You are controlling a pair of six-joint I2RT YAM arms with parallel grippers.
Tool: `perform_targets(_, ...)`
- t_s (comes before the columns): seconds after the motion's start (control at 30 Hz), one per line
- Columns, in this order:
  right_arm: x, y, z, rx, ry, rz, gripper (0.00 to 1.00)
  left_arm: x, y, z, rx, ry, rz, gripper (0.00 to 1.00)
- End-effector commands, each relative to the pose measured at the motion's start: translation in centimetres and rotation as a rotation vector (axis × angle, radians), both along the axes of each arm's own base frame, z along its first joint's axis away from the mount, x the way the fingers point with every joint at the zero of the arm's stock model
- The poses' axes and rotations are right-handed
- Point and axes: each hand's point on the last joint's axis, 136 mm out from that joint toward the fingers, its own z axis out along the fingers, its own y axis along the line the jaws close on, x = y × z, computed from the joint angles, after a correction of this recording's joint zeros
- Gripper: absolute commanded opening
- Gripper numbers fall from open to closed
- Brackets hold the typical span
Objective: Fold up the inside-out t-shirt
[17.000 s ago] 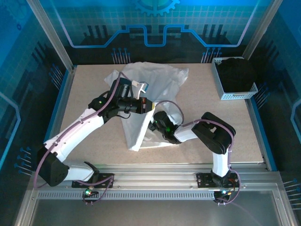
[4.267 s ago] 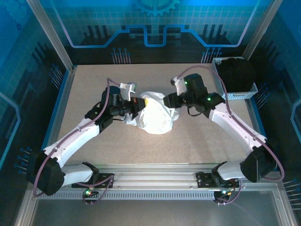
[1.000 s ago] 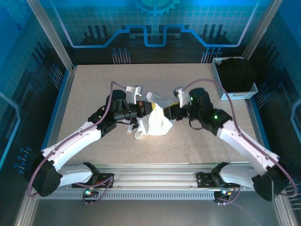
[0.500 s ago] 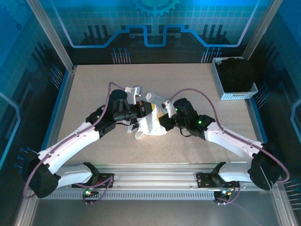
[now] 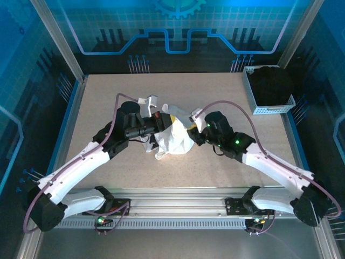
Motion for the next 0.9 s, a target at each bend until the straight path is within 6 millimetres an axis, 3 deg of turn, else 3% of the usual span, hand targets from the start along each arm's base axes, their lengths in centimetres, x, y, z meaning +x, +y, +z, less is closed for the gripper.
perform_targets(0.0, -3.2, 2.1, 1.7, 0.127, -0.029, 0.178, 0.34, 0.6, 0.2, 1.6, -0.076, -0.028, 0.040, 0.00)
perform_targets(0.13, -4.3, 4.2, 2.8, 0.269, -0.002, 0.268, 0.46, 0.6, 0.1, 1.6, -0.080, -0.033, 0.041, 0.00)
perform_targets(0.3, -2.6, 5.2, 3.6, 0.285, -0.018, 0.225, 0.50, 0.4, 0.0, 1.1, -0.060, -0.037, 0.042, 0.00)
perform_targets(0.43, -2.2, 5.2, 5.5, 0.280, -0.096, 0.208, 0.45, 0.5, 0.1, 0.3, -0.046, -0.028, 0.055, 0.00)
perform_targets(0.63, -3.2, 4.9, 5.8, 0.132, -0.268, 0.143, 0.37, 0.7, -0.2, 0.2, -0.063, -0.022, 0.068, 0.00)
perform_targets(0.77, -4.0, 5.9, 6.8, 0.137, -0.319, 0.162, 0.29, 0.6, -0.6, 0.2, -0.061, -0.020, 0.058, 0.00)
perform_targets(0.87, -3.4, 6.2, 7.3, 0.137, -0.337, 0.138, 0.25, 0.6, -0.7, 0.1, -0.059, -0.020, 0.058, 0.00)
